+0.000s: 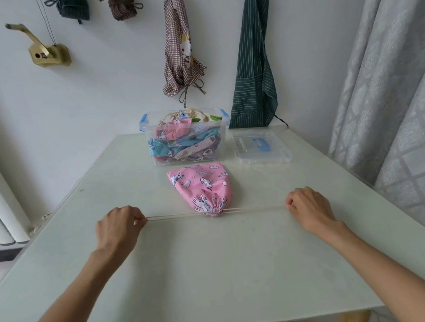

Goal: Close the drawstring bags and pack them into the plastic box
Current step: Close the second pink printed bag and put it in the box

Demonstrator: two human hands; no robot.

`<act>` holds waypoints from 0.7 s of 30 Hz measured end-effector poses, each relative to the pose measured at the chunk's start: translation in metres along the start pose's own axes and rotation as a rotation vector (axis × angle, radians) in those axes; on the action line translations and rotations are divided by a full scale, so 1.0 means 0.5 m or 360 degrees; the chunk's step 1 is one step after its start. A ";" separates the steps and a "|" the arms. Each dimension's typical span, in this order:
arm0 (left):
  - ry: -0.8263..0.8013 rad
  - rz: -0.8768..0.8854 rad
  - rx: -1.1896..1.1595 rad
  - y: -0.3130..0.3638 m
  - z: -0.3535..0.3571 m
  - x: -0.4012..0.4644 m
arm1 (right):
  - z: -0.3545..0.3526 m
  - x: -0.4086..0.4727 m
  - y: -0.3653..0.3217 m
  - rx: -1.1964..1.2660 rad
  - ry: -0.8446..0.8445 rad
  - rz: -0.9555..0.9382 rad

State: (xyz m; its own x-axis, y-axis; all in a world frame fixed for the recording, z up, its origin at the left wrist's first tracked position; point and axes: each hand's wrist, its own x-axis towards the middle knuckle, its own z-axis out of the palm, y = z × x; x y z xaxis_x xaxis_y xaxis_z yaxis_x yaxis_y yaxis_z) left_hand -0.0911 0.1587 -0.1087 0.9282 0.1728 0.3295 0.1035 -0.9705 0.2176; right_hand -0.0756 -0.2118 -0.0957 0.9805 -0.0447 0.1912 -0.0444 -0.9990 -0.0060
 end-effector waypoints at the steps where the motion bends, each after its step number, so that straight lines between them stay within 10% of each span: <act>1: -0.0060 -0.0006 0.0033 0.004 0.002 0.003 | -0.009 0.004 -0.007 0.0034 -0.0045 0.0036; 11: -0.0441 0.0398 -0.0104 0.167 0.033 -0.002 | -0.009 0.003 -0.201 0.0374 -0.0282 -0.0352; 21: -0.0038 0.0950 0.0467 0.134 0.064 0.009 | 0.028 -0.008 -0.189 0.0944 -0.0026 -0.0517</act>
State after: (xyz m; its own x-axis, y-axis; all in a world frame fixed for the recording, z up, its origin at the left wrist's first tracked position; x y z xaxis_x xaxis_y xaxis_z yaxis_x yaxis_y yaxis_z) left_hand -0.0685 0.0889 -0.1222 0.8636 -0.4091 0.2947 -0.3410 -0.9045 -0.2563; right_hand -0.0727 -0.1173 -0.1095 0.9292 0.2630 0.2596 0.3613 -0.7938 -0.4892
